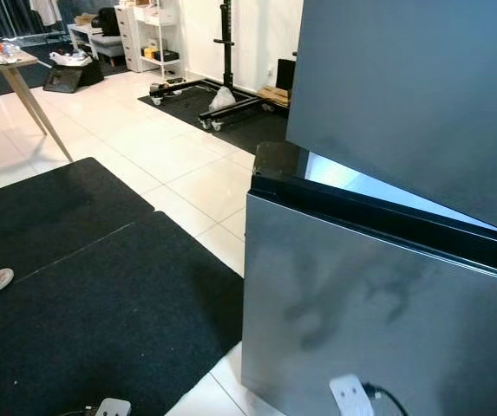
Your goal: Restocking fridge
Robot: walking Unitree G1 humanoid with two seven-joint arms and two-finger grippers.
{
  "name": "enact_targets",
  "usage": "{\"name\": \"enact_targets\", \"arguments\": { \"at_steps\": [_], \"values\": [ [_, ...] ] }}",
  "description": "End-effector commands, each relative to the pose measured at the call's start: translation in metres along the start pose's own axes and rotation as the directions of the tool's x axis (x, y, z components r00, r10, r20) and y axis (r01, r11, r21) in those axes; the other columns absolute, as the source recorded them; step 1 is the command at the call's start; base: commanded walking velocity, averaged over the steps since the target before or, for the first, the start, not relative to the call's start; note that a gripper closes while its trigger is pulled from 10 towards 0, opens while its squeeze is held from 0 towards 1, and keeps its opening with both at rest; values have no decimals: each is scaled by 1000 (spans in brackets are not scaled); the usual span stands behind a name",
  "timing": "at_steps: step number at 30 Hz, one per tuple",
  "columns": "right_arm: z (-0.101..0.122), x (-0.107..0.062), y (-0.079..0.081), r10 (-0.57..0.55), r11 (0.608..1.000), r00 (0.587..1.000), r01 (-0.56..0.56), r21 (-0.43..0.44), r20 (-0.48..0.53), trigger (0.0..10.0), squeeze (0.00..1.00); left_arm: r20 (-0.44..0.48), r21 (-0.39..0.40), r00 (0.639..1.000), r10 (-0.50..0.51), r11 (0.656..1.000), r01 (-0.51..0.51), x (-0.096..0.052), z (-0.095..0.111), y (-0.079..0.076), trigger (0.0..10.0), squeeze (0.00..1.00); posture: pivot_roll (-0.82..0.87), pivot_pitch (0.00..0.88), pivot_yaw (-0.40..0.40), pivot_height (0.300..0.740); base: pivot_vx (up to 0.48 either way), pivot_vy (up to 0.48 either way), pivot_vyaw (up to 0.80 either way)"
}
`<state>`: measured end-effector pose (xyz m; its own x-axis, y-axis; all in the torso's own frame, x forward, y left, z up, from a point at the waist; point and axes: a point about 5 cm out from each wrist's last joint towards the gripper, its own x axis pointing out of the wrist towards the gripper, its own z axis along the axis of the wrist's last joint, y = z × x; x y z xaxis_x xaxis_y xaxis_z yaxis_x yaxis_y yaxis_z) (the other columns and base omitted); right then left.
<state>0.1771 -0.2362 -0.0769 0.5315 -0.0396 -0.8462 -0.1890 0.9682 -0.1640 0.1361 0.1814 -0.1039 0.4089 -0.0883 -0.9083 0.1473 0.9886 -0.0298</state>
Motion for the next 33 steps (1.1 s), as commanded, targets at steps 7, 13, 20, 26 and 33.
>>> {"name": "enact_targets", "arguments": {
  "at_steps": [7,13,20,26,33],
  "values": [
    [4,0,-2,0,1000,1000,0,0,19,10000,0,13,-3,1000,7,1000,-7,1,2,-2,10000,0,-43,0,-21,738,0,-331,0],
    [19,1,-1,19,999,996,-21,25,92,10000,0,14,-2,1000,8,1000,-8,0,2,0,10000,0,-43,0,-19,738,0,0,0],
    [49,1,3,122,983,958,-152,99,262,10000,0,12,-1,1000,8,1000,-8,0,1,0,10000,0,-44,0,-19,738,0,0,0],
    [83,-5,26,405,870,795,-486,77,451,10000,0,10,-1,1000,7,1000,-7,0,1,-1,10000,0,-43,0,-21,738,0,0,0],
    [122,-13,31,469,818,670,-576,4,575,10000,0,9,-2,1000,4,1000,-4,0,1,-3,10000,0,-43,0,-24,738,0,0,0]
  ]
}}
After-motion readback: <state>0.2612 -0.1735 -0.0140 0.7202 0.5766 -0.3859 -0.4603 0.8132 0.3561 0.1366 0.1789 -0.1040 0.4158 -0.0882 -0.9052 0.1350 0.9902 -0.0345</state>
